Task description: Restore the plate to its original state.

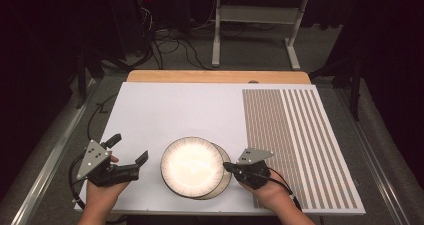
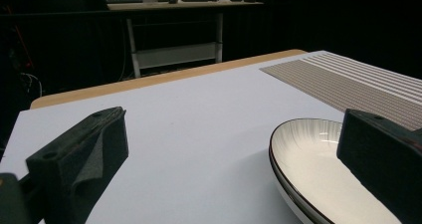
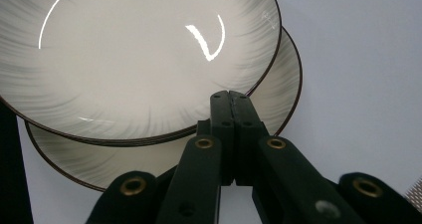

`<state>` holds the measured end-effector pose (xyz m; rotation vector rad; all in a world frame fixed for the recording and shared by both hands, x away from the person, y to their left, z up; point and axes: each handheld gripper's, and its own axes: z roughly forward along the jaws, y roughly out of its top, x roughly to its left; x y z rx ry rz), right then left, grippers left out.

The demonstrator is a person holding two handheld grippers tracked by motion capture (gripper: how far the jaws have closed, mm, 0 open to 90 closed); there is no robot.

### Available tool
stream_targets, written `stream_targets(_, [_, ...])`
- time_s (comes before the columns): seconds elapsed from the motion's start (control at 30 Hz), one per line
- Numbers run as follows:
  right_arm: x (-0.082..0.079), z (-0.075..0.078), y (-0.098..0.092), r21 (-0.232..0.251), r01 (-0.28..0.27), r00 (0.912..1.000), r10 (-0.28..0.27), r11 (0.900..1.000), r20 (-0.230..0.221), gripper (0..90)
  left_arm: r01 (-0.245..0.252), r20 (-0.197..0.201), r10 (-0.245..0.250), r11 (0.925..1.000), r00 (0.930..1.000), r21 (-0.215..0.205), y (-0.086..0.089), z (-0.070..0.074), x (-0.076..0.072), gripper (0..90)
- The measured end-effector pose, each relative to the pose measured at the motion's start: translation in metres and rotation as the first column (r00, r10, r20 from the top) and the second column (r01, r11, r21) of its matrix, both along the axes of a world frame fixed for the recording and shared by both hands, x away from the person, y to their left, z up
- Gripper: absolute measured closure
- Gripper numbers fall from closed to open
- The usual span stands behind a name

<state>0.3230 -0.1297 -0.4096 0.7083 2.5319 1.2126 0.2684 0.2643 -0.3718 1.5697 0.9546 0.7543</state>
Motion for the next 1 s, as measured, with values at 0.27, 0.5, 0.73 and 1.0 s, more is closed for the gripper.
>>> stream_targets(0.27, [-0.0018,0.0008,0.0003,-0.006,0.001,1.0000,-0.001,1.000,-0.001,90.0,-0.002,0.001,0.002,1.0000,1.0000,-0.003,0.0003,0.0001,-0.0001,0.5])
stream_targets(0.5, [-0.0019,0.0010,-0.0001,-0.008,-0.001,1.0000,0.001,1.000,0.006,90.0,-0.001,0.001,0.001,1.0000,1.0000,-0.002,0.0010,0.0003,-0.0002,0.5])
stream_targets(0.73, [-0.0023,0.0030,-0.0028,-0.004,0.007,0.9999,-0.007,1.000,0.010,90.0,-0.001,0.001,0.001,1.0000,1.0000,-0.001,0.0010,0.0003,-0.0002,0.5])
stream_targets(1.0, [-0.0019,0.0057,-0.0086,0.002,0.022,0.9996,-0.022,1.000,0.016,90.0,-0.002,0.001,0.002,1.0000,1.0000,-0.006,0.0006,0.0000,0.0000,0.5])
